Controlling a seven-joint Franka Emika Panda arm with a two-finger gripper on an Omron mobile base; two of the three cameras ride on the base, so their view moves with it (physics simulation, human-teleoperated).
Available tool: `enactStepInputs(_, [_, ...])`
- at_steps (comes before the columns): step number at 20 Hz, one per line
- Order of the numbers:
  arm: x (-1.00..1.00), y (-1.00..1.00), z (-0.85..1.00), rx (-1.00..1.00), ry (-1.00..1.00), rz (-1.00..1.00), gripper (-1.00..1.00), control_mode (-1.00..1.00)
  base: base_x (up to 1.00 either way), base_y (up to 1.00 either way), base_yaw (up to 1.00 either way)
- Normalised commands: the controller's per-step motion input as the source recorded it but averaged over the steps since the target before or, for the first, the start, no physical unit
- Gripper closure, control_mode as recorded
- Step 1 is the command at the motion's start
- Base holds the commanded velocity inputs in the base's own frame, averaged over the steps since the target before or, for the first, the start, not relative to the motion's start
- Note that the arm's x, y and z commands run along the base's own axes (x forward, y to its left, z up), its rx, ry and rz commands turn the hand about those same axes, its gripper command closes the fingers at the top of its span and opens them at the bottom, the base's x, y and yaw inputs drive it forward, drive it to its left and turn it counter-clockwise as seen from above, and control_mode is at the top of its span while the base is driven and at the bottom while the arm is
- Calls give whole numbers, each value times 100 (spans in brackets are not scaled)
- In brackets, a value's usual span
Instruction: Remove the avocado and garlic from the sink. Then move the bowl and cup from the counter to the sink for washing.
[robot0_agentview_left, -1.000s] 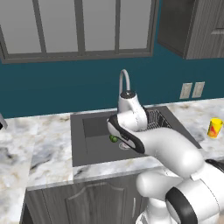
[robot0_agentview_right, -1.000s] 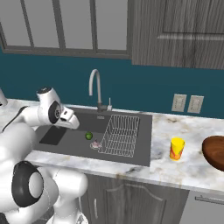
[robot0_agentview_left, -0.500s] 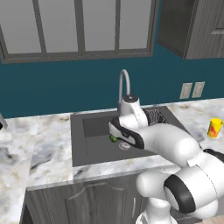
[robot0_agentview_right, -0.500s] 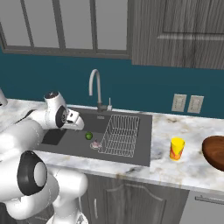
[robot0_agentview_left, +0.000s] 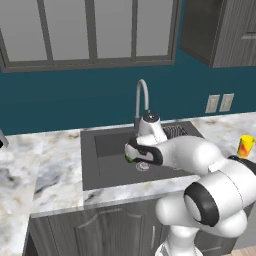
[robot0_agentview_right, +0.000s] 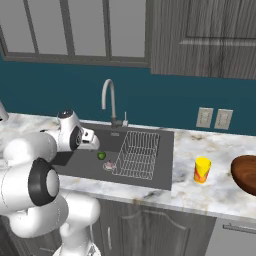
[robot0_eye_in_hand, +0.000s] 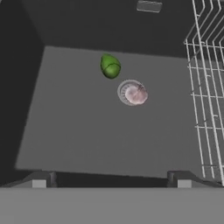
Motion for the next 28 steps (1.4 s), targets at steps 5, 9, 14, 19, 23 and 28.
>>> enactStepInputs(5, [24,-4,-16,0,-1,8,-100,-100,0,0,0])
enactStepInputs(9, [26,0,-15,0,0,7,-100,-100,0,0,0])
enactStepInputs(14, [29,0,-13,0,0,5,-100,-100,0,0,0])
enactStepInputs(19, [28,0,-13,0,0,4,-100,-100,0,0,0])
enactStepInputs(23, [22,0,-18,0,0,2,-100,-100,0,0,0])
enactStepInputs(28, [26,0,-19,0,0,0,-100,-100,0,0,0])
